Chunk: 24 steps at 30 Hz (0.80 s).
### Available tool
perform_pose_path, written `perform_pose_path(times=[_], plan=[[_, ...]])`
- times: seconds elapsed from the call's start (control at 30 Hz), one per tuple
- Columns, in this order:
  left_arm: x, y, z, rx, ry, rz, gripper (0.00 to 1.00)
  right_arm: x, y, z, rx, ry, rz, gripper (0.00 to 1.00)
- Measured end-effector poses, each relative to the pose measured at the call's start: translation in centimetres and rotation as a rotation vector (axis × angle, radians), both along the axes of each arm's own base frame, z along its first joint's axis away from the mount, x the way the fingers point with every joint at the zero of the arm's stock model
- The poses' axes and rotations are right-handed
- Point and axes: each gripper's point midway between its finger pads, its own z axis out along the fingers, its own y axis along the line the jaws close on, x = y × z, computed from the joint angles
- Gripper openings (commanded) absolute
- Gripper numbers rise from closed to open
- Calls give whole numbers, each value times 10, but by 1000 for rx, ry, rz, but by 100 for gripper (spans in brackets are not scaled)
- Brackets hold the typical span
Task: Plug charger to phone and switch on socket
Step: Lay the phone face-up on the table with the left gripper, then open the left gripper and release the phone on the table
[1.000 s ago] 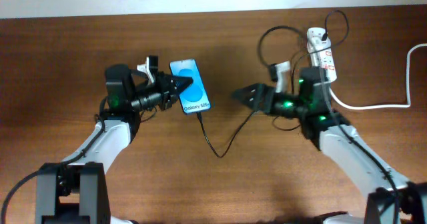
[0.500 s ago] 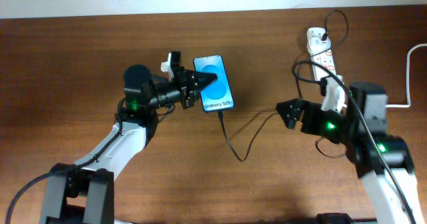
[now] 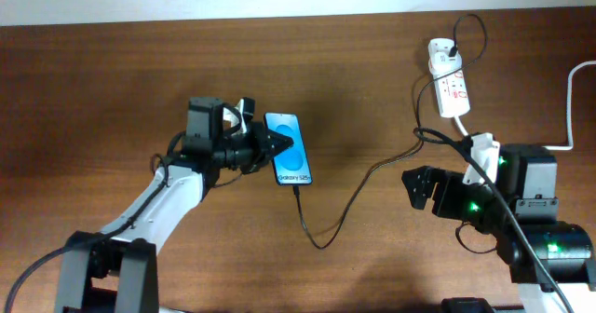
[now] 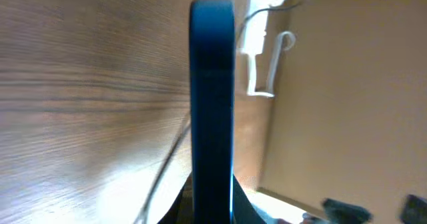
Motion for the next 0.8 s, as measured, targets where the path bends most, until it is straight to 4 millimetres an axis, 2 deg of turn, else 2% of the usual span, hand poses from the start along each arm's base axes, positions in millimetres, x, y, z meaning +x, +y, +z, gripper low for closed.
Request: perform_pose_path(times=[0.13,0.2,0.3,0.33,0.5,0.53,0.63,0.8], plan=[[2,8,0,122,-51,-45,3,-5,0,-4,-3,27,-2,98],[12,9,6,162,-113,-71,2,-7,-1,-6,-4,42,-1,98],[26,7,5,189,-154,-95,1,-12,-1,-10,-6,67,-2,98],[28,7,0,199,-147,-104,0,-14,-1,-12,-8,78,-3,98],[23,22,-57,260,5,-134,0,-21,-1,-16,-12,112,3,98],[23,25,-60,264,16,-131,0,-22,-1,-17,-18,116,11,98],[25,52,-72,312,52,-90,2,-23,-1,-18,-27,113,25,98],[26,76,-83,407,48,-76,3,-23,-1,-18,-32,113,32,98]])
